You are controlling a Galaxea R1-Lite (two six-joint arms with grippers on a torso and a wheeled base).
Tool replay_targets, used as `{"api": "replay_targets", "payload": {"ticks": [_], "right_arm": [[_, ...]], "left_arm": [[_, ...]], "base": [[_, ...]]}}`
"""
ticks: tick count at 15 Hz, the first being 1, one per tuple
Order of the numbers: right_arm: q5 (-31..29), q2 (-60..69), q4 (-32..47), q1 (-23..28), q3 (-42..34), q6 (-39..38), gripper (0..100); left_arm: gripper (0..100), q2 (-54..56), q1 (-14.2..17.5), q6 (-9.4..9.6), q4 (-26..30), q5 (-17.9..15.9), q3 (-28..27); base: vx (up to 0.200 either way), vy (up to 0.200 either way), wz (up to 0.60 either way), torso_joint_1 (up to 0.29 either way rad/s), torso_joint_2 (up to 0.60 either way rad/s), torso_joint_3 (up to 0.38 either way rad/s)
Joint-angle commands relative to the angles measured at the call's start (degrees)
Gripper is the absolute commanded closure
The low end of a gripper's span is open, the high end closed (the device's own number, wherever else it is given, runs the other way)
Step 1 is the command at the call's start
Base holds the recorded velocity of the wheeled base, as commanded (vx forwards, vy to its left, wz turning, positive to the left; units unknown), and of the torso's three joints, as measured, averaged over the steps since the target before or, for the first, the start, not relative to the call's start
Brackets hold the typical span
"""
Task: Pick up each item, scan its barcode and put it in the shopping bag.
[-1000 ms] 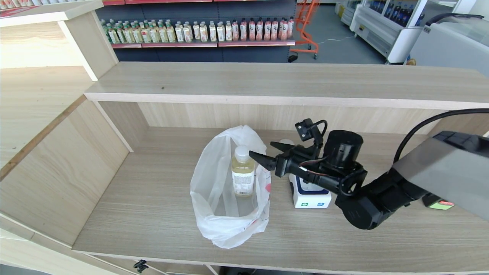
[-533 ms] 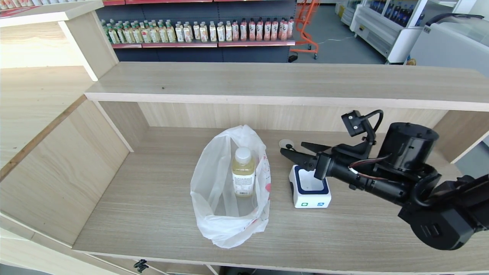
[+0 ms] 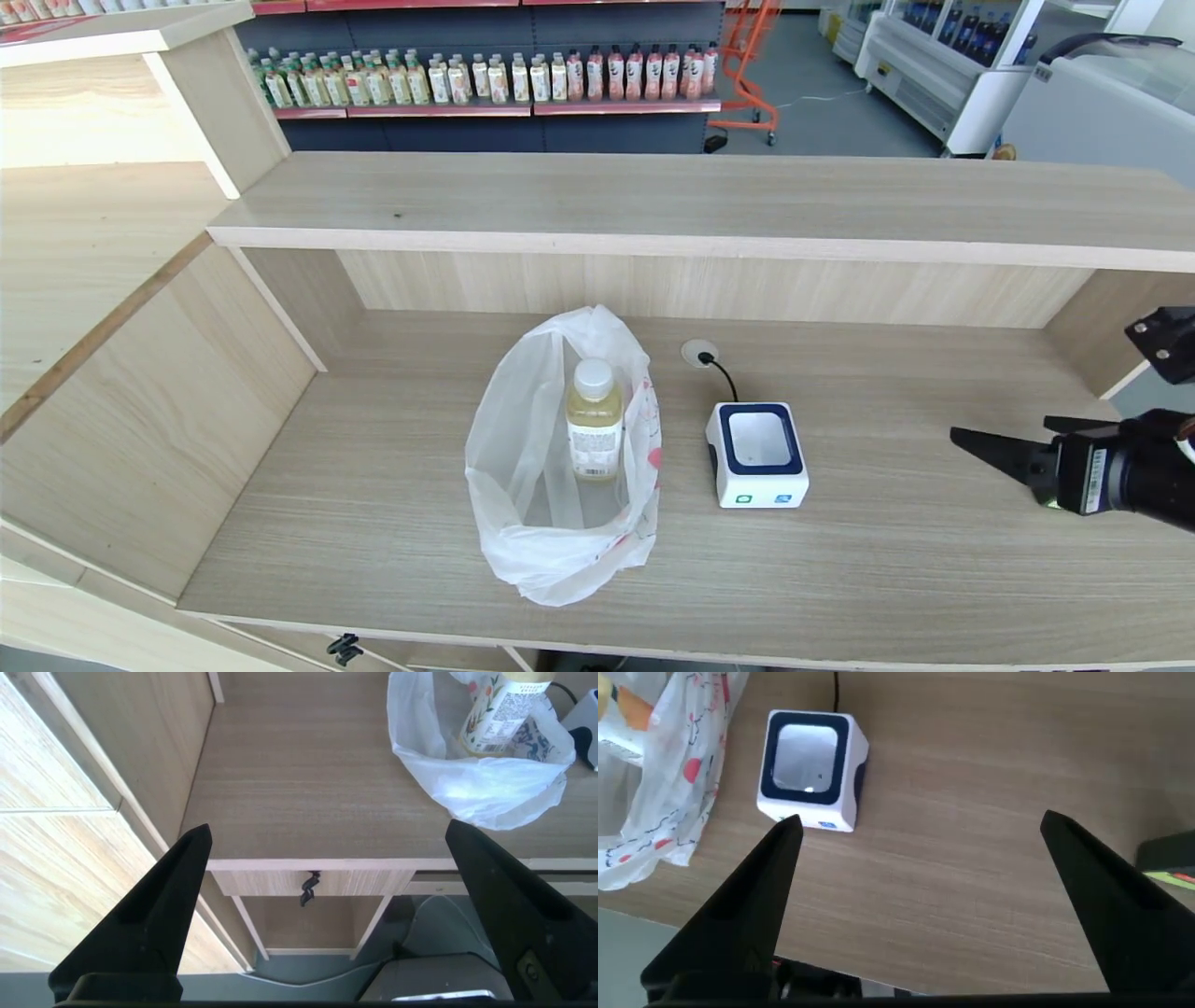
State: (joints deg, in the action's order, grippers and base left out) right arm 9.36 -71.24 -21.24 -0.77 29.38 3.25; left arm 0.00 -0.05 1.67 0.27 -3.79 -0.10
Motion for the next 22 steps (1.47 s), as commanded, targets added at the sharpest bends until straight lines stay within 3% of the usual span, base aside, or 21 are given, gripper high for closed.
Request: {"api": "replay_targets", "payload": {"ticks": [1, 9, 18, 22], "right_arm": [[-1.8, 10.3, 2.8, 4.1, -3.3, 0.7, 0], [-2.5, 15.6, 4.6, 4.3, -6.6, 0.6, 0], [-3.4, 14.5, 4.6, 4.2, -7.1, -0.6, 0], [-3.5, 14.1, 4.6, 4.2, -7.4, -0.9, 0]], "left_arm": [[0, -0.1, 0.0, 0.0, 0.0, 0.0, 0.0], [0, -0.1, 0.0, 0.09, 0.0, 0.0, 0.0], [0, -0.1, 0.0, 0.0, 0.0, 0.0, 0.0], [0, -0.1, 0.0, -0.09, 0.0, 0.0, 0.1]], "base": [[0.0, 0.0, 0.0, 0.0, 0.0, 0.0], [0.0, 0.0, 0.0, 0.0, 0.0, 0.0], [0.0, -0.2, 0.0, 0.003, 0.0, 0.001], [-0.05, 0.0, 0.0, 0.001, 0.0, 0.001]]}}
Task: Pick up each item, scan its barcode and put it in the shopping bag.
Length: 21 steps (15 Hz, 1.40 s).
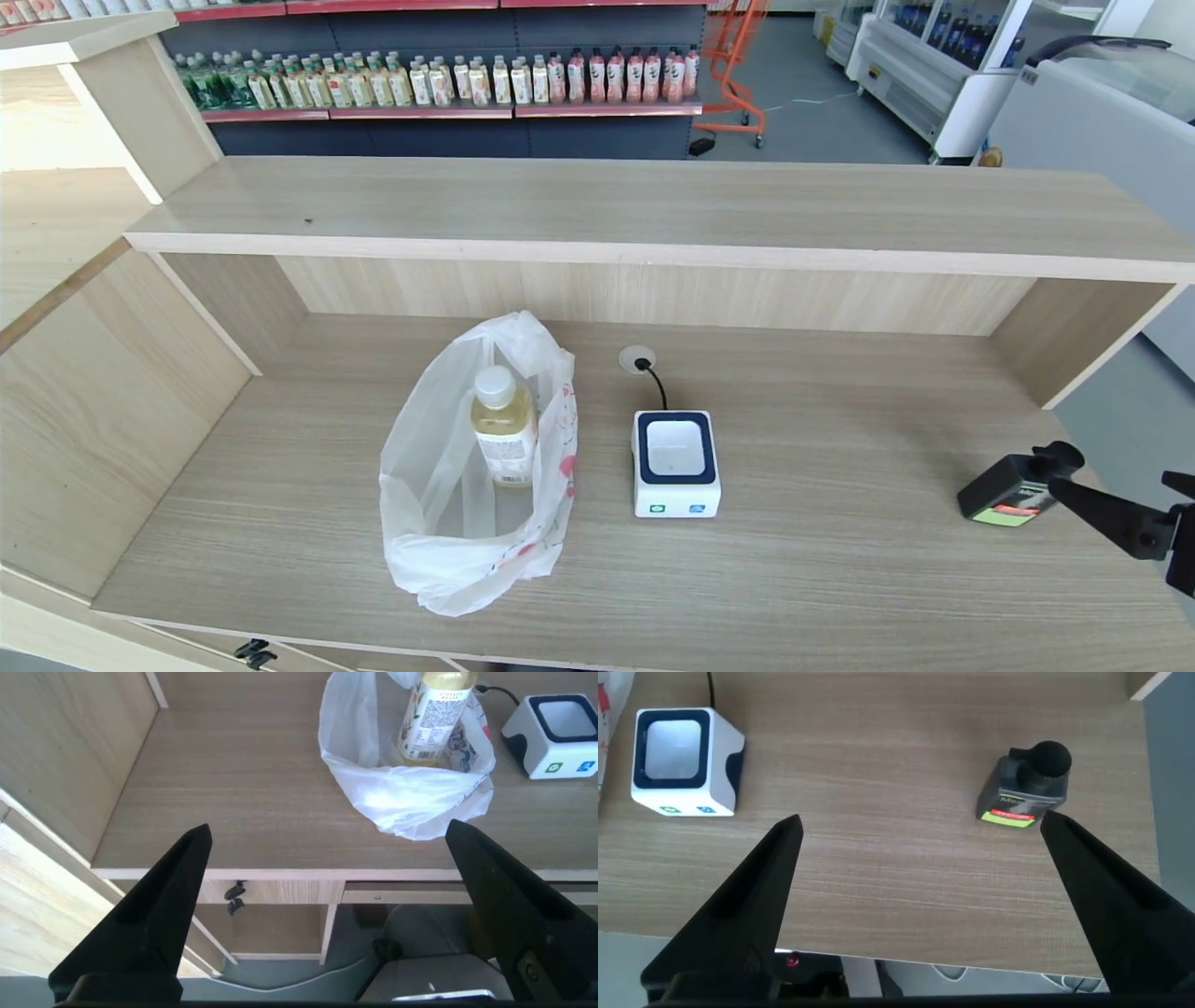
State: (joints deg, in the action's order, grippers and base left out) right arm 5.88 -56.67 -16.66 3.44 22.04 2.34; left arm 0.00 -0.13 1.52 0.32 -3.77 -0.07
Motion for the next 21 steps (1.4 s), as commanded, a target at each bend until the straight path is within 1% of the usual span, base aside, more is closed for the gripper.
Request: {"api": "replay_targets", "payload": {"ticks": [1, 7, 9, 10, 16, 18, 19, 21], "right_arm": [[0.0, -0.5, 0.1, 0.0, -0.2, 0.0, 0], [-0.5, 0.0, 0.0, 0.0, -2.0, 0.0, 0], [-3.8, -0.5, 0.1, -0.1, -1.8, 0.2, 0], [-4.5, -1.2, 0.1, 0.0, -1.8, 0.3, 0], [-5.6, -2.6, 0.1, -0.1, -2.1, 0.6, 0], [-8.8, -3.7, 0.1, -0.1, -2.0, 2.4, 0], [-10.7, -4.4, 0.1, -0.1, -1.7, 5.0, 0], [-12.5, -5.2, 0.1, -0.1, -1.6, 8.0, 0]], "left_arm": [[0, -0.1, 0.0, -0.03, -0.1, 0.0, 0.0], [0, -0.1, 0.0, 0.15, -0.1, 0.0, 0.0], [0, -0.1, 0.0, 0.15, -0.1, 0.0, 0.0], [0, -0.1, 0.0, 0.15, -0.1, 0.0, 0.0], [0, -0.1, 0.0, 0.06, -0.1, 0.0, 0.0], [0, -0.1, 0.0, 0.06, -0.1, 0.0, 0.0], [0, -0.1, 0.0, 0.06, -0.1, 0.0, 0.0], [0, -0.1, 0.0, -0.03, -0.1, 0.0, 0.0]], "base": [[-0.2, 0.0, 0.0, 0.002, 0.0, 0.002], [-0.2, 0.0, 0.0, 0.005, 0.0, 0.004], [0.0, 0.0, 0.0, 0.0, 0.0, 0.0], [0.0, 0.0, 0.0, 0.0, 0.0, 0.0], [0.0, -0.2, 0.0, 0.007, 0.0, 0.0], [0.0, -0.2, 0.0, 0.0, 0.0, 0.0], [0.0, -0.2, 0.0, 0.007, 0.0, 0.007], [0.0, -0.2, 0.0, 0.002, 0.0, 0.005]]}}
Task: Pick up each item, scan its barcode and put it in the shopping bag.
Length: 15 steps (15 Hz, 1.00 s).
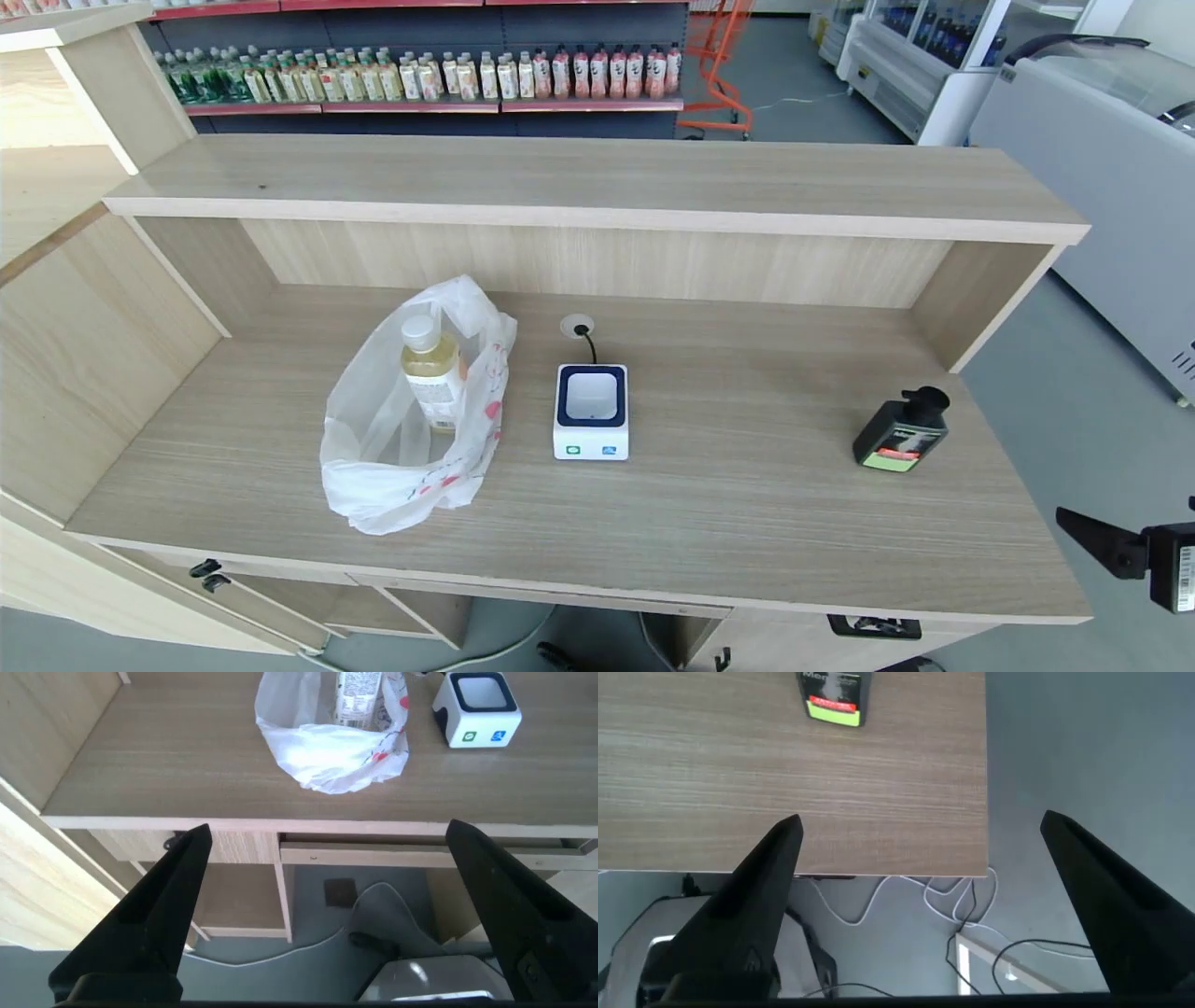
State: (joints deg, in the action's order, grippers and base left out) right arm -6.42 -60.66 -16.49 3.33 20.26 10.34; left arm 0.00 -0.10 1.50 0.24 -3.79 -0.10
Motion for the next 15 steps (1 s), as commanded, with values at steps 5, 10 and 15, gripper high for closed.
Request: {"api": "replay_targets", "payload": {"ticks": [5, 10, 15], "right_arm": [[-3.9, -4.6, 0.0, 0.2, -0.2, 10.7, 0], [-5.1, -17.8, -0.2, 0.1, 5.7, 20.7, 0], [-4.6, -28.5, -0.6, -5.5, 15.8, 23.9, 0]], "left_arm": [[0, -0.1, 0.0, 0.17, 0.0, 0.0, 0.0], [0, -0.1, 0.0, 0.17, 0.0, 0.0, 0.0], [0, -0.1, 0.0, 0.17, 0.0, 0.0, 0.0]], "base": [[0.0, -0.08, 0.0, 0.002, 0.0, 0.0], [0.0, 0.0, 0.0, 0.0, 0.0, 0.0], [0.0, 0.0, 0.0, 0.0, 0.0, 0.0]]}}
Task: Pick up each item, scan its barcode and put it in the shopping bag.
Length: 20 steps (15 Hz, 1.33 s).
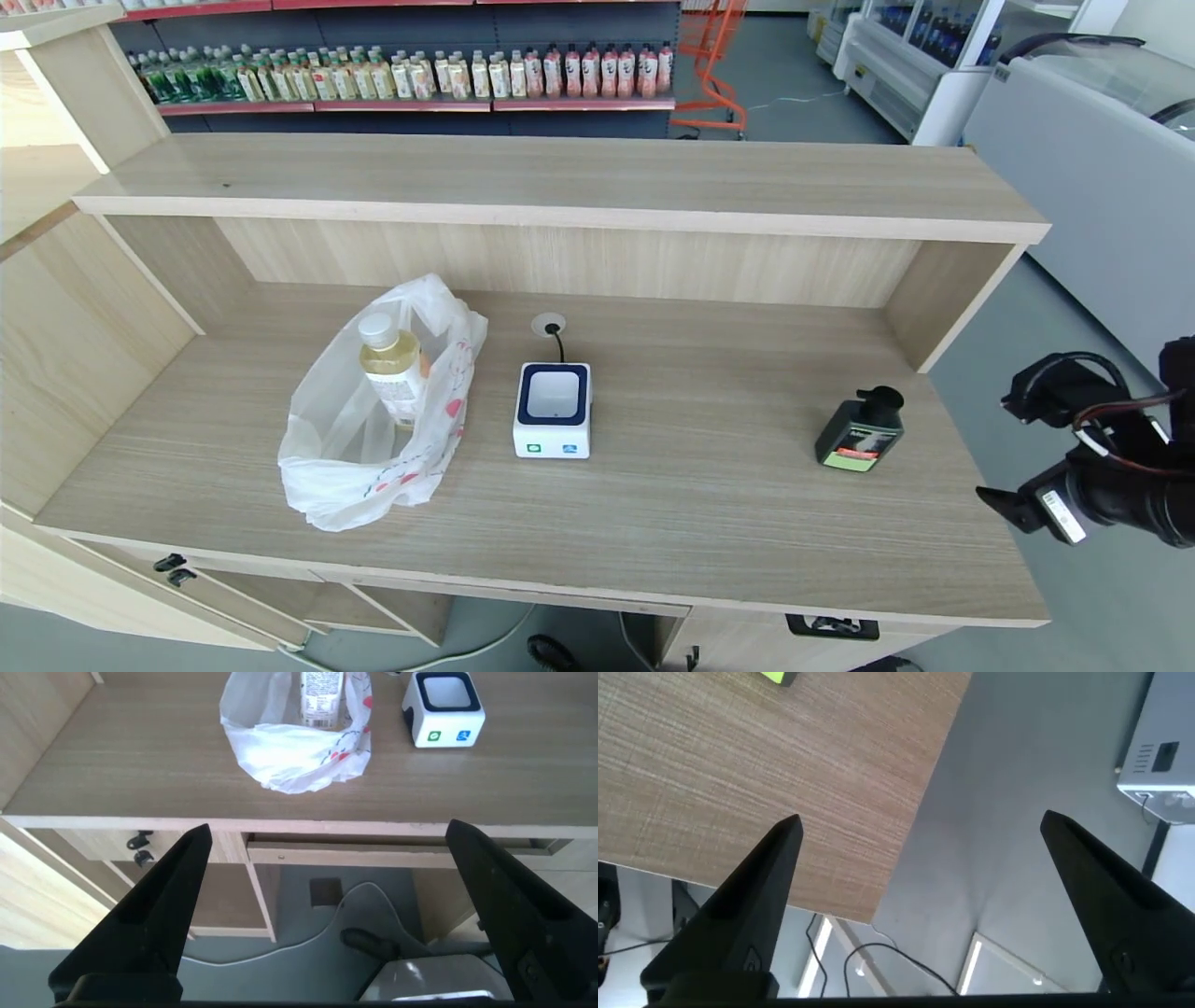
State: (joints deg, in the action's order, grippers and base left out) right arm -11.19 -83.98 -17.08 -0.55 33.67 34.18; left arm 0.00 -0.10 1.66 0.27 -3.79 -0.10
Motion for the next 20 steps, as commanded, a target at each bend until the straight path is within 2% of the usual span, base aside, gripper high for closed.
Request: {"api": "replay_targets", "payload": {"ticks": [1, 7, 9, 20], "right_arm": [[0.3, -6.5, -0.1, -2.1, 3.0, 0.1, 0], [4.3, -15.3, -8.0, -4.3, 4.5, -0.2, 0], [6.2, -17.2, -8.2, -4.8, 7.9, -0.1, 0], [9.4, -24.9, -8.3, -5.8, 15.8, -0.3, 0]], "left_arm": [[0, -0.1, 0.0, 0.01, 0.0, 0.0, 0.0], [0, -0.1, 0.0, 0.01, 0.0, 0.0, 0.0], [0, -0.1, 0.0, 0.01, 0.0, 0.0, 0.0], [0, 0.0, 0.0, 0.01, 0.0, 0.0, 0.0]], "base": [[0.0, 0.0, 0.0, 0.0, 0.0, 0.0], [0.0, 0.0, 0.0, 0.0, 0.0, 0.0], [0.0, 0.0, 0.0, 0.0, 0.0, 0.0], [0.0, 0.0, 0.0, 0.0, 0.0, 0.0]]}}
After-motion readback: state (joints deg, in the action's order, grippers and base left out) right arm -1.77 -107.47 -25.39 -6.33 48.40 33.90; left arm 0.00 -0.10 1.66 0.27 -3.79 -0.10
